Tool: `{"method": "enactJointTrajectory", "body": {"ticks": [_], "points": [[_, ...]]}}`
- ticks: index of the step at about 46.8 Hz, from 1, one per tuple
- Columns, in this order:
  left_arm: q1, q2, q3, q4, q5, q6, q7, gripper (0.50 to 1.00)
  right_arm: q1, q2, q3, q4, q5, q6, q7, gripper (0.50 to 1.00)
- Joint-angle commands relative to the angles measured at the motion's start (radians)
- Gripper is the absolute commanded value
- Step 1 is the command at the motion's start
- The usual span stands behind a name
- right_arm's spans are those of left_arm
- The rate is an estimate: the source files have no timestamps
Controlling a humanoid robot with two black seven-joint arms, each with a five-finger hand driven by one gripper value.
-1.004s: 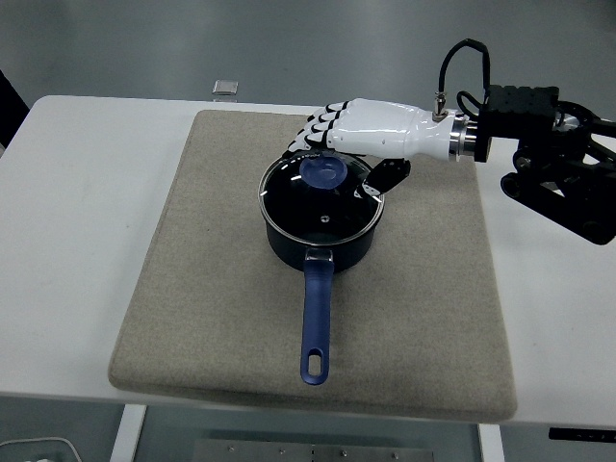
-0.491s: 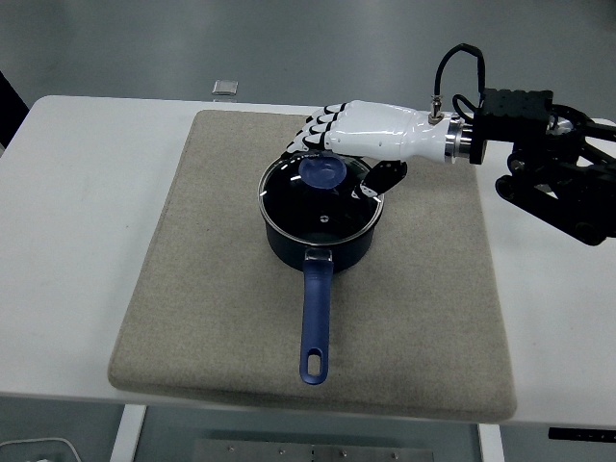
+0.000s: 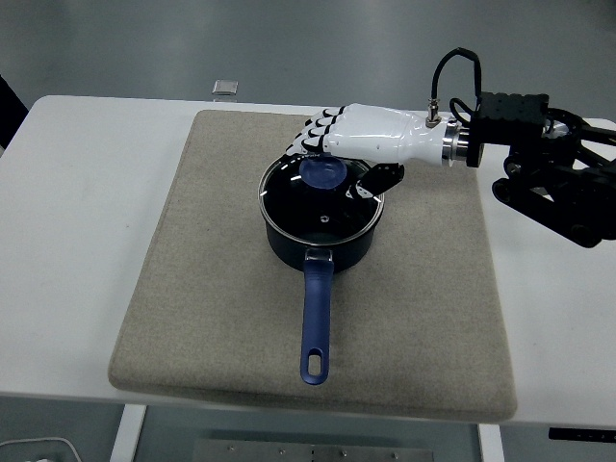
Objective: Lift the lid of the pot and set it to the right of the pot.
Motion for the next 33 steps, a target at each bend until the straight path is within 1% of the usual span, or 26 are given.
{"method": "enactJointTrajectory", "body": {"ticks": [1,7,15,19,27,33], "points": [[0.000,0.000,0.000,-0.003,0.000,0.000,0.000,1.000,0.000,0.002,-0.011,0.000,0.000,-0.001,0.000,0.901],[0.001,0.000,-0.001,0.000,0.000,0.000,0.000,1.000,-0.002,0.007,-0.020,-0.001,0.002,-0.013,0.000,0.901],[0.001,0.000,-0.001,0.000,0.000,0.000,0.000,1.000,-0.002,0.007,-0.021,-0.001,0.002,-0.013,0.000,0.897],[0.000,0.000,0.000,0.000,0.001,0.000,0.000,1.000,0.000,0.007,-0.034,-0.003,0.002,-0.013,0.000,0.885],[0.001,0.000,0.000,0.000,0.000,0.000,0.000,1.000,-0.002,0.010,-0.035,-0.006,0.003,-0.009,0.000,0.840],[0.000,0.000,-0.001,0.000,0.000,0.000,0.000,1.000,-0.002,0.015,-0.040,-0.008,0.005,-0.007,0.000,0.838]]}}
